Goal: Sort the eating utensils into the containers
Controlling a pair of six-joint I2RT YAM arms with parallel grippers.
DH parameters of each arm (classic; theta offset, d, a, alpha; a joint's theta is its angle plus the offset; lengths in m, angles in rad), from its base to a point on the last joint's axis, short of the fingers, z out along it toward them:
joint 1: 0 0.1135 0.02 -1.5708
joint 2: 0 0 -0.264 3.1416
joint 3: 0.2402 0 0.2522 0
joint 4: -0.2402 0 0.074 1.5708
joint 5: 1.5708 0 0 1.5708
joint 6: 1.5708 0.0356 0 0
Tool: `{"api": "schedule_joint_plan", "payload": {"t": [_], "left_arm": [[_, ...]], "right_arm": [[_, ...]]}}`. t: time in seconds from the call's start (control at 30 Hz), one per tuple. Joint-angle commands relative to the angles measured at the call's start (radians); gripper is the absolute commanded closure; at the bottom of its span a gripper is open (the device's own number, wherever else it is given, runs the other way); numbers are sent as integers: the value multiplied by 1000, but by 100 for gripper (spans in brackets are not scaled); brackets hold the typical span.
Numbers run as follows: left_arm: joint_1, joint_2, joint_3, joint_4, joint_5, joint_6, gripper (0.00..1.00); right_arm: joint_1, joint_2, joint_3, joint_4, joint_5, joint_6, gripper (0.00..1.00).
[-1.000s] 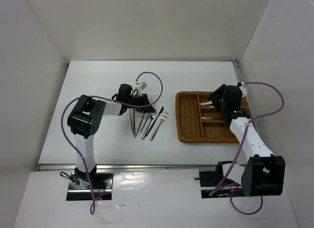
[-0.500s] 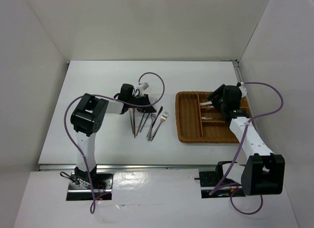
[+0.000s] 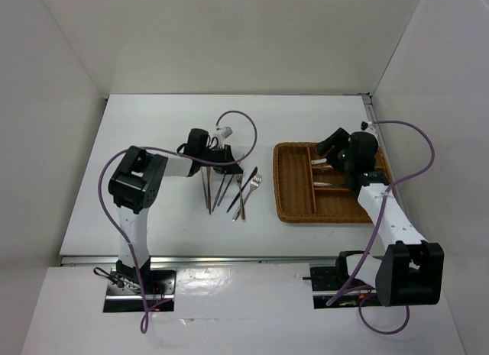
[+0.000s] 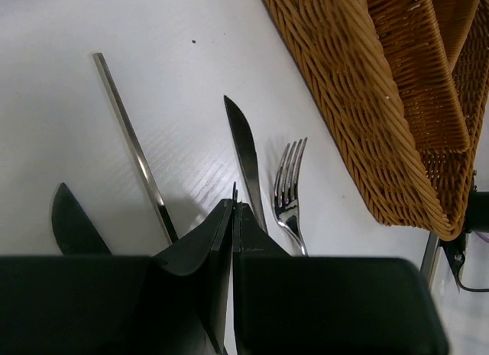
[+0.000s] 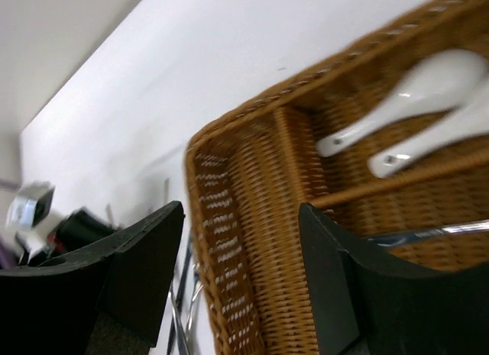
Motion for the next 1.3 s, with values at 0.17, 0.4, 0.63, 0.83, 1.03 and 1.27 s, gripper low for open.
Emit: {"api": "schedule_joint_plan", "payload": {"t": [0.17, 0.4, 0.63, 0.83, 1.03, 1.27], "left_arm": [[-2, -228, 20, -46, -58, -24, 89], [-2, -334, 29, -7, -80, -119, 89], [-36, -344, 66, -36, -106, -141, 89], [-56, -362, 66, -27, -106, -159, 89], [-65, -380, 84, -46, -97, -159, 89], [-74, -400, 75, -56, -97, -150, 88]], "right_arm": [[91, 20, 8, 241, -422, -202, 25], [356, 138, 68, 272, -397, -335, 6], [482, 201, 105, 276, -389, -368, 5], [563, 239, 116, 273, -306, -398, 5], [564, 286, 136, 255, -288, -398, 19], [564, 296, 156, 236, -245, -368, 80]]}}
